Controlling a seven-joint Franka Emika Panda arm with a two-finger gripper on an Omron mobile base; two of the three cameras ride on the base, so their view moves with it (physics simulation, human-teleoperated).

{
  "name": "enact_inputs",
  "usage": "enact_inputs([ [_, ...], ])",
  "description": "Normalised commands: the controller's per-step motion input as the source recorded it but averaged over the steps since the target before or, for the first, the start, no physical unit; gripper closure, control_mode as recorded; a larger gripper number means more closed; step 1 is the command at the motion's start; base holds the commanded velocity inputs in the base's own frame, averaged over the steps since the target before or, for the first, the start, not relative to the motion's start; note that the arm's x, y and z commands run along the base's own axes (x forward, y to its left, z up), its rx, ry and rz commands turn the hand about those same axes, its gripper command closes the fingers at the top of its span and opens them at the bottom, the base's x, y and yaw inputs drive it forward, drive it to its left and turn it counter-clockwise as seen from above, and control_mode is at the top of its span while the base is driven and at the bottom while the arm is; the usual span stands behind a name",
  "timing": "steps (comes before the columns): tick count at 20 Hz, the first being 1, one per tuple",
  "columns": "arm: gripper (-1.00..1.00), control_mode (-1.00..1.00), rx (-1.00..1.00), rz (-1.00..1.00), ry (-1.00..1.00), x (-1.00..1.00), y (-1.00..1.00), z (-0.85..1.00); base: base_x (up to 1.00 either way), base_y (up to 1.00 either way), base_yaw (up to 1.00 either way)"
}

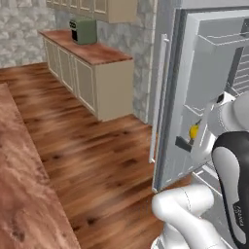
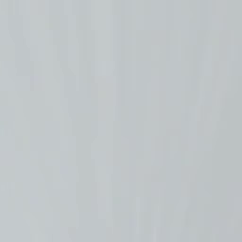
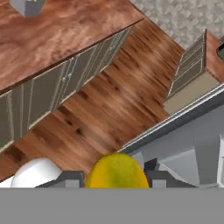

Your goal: Place the beer on the top shelf of the fridge to keep it out of children's reach, and place the eggplant and mango on lower shelves for easy access.

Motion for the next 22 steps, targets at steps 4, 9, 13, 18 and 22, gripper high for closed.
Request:
enact_inputs([
  [4, 1.00, 1.00, 0.00, 0.00, 0.00, 0.00, 0.00, 0.00, 0.53, -0.47, -0.63],
  [9, 1.00, 1.00, 0.00, 0.00, 0.00, 0.00, 0.00, 0.00, 0.20, -0.62, -0.65],
  [13, 1.00, 1.00, 0.00, 0.00, 0.00, 0.00, 0.00, 0.00, 0.22, -0.44, -0.68],
  [18, 1.00, 1.00, 0.00, 0.00, 0.00, 0.00, 0.00, 0.00, 0.17, -0.39, -0.73],
  [22, 1.00, 1.00, 0.00, 0.00, 0.00, 0.00, 0.00, 0.00, 0.00, -0.55, -0.76],
])
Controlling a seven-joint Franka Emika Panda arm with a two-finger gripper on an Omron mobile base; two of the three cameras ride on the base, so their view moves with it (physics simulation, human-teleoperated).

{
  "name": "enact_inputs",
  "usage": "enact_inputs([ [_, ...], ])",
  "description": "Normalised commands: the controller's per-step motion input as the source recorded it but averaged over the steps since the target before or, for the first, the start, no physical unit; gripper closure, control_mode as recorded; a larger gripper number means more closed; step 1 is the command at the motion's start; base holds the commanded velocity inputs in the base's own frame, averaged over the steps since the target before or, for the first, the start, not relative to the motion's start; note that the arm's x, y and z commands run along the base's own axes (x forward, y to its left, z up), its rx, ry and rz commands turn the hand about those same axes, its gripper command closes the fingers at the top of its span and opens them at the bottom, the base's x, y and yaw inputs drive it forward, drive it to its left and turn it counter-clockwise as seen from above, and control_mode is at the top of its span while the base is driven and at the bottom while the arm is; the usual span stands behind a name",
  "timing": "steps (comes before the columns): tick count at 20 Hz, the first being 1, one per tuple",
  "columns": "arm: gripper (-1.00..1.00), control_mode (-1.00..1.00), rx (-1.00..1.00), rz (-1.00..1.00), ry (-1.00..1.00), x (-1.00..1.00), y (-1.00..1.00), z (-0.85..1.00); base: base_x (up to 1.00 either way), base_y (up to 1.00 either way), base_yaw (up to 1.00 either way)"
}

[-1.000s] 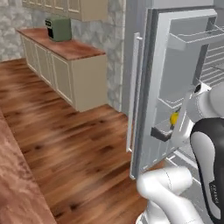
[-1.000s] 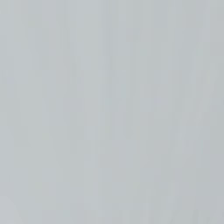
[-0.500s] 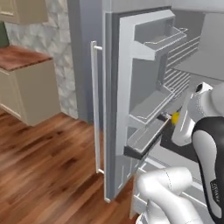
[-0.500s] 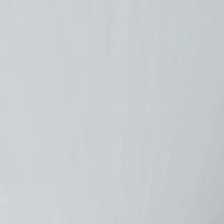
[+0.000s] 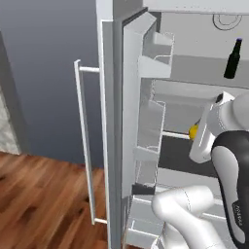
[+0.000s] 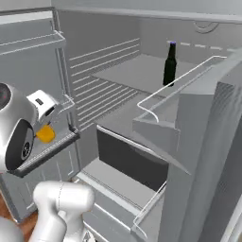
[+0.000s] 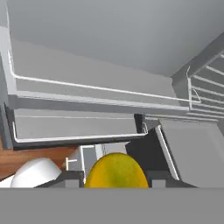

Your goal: Place the beer on the top shelf of the fridge to keep it out of children's reach, and place the eggplant and mango on lower shelves for easy access.

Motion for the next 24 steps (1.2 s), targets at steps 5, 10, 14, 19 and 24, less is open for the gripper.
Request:
enact_inputs([
  [5, 1.00, 1.00, 0.00, 0.00, 0.00, 0.00, 0.00, 0.00, 0.00, -0.66, -0.66],
  [10, 1.00, 1.00, 0.00, 0.00, 0.00, 0.00, 0.00, 0.00, 0.08, -0.69, -0.57],
  [14, 1.00, 1.00, 0.00, 0.00, 0.00, 0.00, 0.00, 0.00, 0.27, -0.26, -0.50],
  [19, 1.00, 1.00, 0.00, 0.00, 0.00, 0.00, 0.00, 0.00, 0.09, 0.69, -0.39],
  [24, 1.00, 1.00, 0.00, 0.00, 0.00, 0.00, 0.00, 0.00, 0.02, 0.94, -0.27],
])
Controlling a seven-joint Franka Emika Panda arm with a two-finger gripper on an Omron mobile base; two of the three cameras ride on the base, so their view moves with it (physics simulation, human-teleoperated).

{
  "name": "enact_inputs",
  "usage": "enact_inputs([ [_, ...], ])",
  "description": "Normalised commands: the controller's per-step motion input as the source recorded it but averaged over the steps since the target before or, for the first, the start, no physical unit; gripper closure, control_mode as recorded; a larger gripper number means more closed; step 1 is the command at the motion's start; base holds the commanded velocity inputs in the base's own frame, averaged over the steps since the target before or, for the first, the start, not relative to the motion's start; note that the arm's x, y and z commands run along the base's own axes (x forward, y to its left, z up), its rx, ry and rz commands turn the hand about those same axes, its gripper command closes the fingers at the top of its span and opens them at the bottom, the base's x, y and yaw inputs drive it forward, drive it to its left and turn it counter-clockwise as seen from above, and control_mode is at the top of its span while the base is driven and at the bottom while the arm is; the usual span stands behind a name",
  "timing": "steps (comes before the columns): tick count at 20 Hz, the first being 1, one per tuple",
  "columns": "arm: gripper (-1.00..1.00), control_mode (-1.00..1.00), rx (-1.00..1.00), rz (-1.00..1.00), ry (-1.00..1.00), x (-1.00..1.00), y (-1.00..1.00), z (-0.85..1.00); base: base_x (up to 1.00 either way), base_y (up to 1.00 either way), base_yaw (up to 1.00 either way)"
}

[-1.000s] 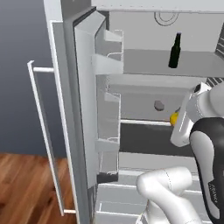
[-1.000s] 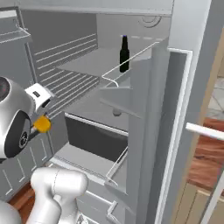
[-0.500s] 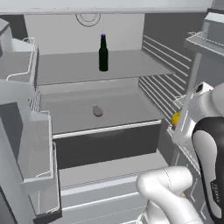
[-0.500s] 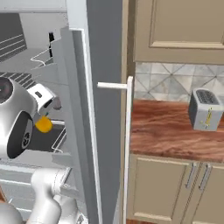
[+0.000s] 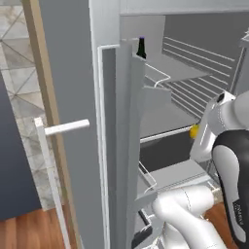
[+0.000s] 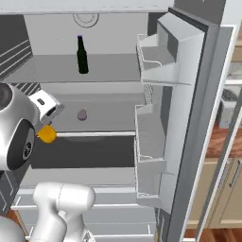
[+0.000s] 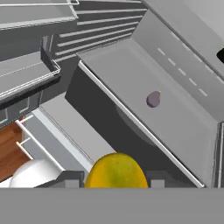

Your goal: Place the beer on the top shelf of the fridge to keep it out of children's reach, and place the eggplant and mango on lower shelves for easy access.

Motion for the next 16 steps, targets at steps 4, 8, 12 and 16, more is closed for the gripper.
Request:
enact_inputs([
  [4, 1.00, 1.00, 0.00, 0.00, 0.00, 0.00, 0.00, 0.00, 0.44, -0.07, -0.13],
  [8, 1.00, 1.00, 0.00, 0.00, 0.00, 0.00, 0.00, 0.00, 0.52, -0.60, -0.02],
  [12, 1.00, 1.00, 0.00, 0.00, 0.00, 0.00, 0.00, 0.00, 0.44, -0.67, 0.00],
  [16, 1.00, 1.00, 0.00, 0.00, 0.00, 0.00, 0.00, 0.00, 0.34, -0.71, 0.00],
])
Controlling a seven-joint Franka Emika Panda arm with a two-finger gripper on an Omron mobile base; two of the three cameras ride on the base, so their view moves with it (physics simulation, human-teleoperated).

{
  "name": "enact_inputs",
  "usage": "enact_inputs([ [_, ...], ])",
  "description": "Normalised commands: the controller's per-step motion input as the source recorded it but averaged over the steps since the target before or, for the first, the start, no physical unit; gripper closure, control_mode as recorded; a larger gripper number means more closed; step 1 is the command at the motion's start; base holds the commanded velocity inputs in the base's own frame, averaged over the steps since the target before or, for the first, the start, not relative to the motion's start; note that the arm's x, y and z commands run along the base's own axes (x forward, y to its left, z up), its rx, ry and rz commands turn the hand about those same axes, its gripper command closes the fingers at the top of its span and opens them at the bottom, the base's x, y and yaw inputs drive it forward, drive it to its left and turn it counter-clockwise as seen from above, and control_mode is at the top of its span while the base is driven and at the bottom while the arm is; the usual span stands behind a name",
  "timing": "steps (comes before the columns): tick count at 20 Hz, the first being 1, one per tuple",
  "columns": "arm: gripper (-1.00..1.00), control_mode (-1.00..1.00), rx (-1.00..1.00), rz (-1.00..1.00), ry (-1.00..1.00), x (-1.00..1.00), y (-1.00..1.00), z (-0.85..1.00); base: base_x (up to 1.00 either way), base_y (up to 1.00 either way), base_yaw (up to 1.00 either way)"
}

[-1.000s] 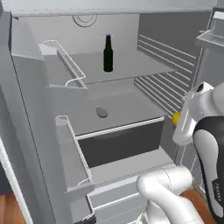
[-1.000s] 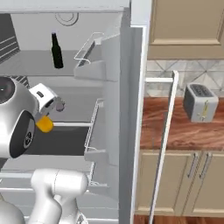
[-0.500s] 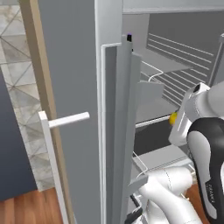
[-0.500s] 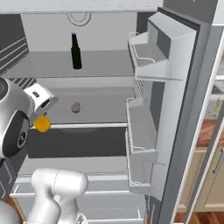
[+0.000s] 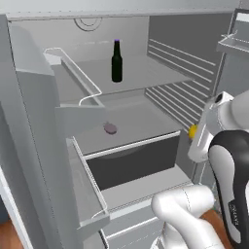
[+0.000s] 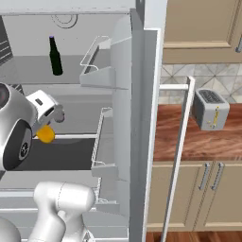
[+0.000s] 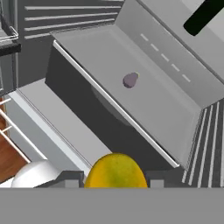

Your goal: Place the beer on the top shelf of the fridge to keep it out of children's reach, and place the eggplant and mango on lower shelves for easy access.

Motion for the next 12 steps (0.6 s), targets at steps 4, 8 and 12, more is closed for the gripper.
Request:
enact_inputs([
  [4, 1.00, -1.00, 0.00, 0.00, 0.00, 0.27, 0.00, -0.29, 0.09, -0.10, 0.00],
  [8, 1.00, -1.00, 0.00, 0.00, -0.03, 0.37, 0.24, -0.41, 0.00, 0.00, 0.00],
  [12, 1.00, -1.00, 0.00, 0.00, -0.03, 0.53, 0.37, -0.52, 0.00, 0.00, 0.00],
])
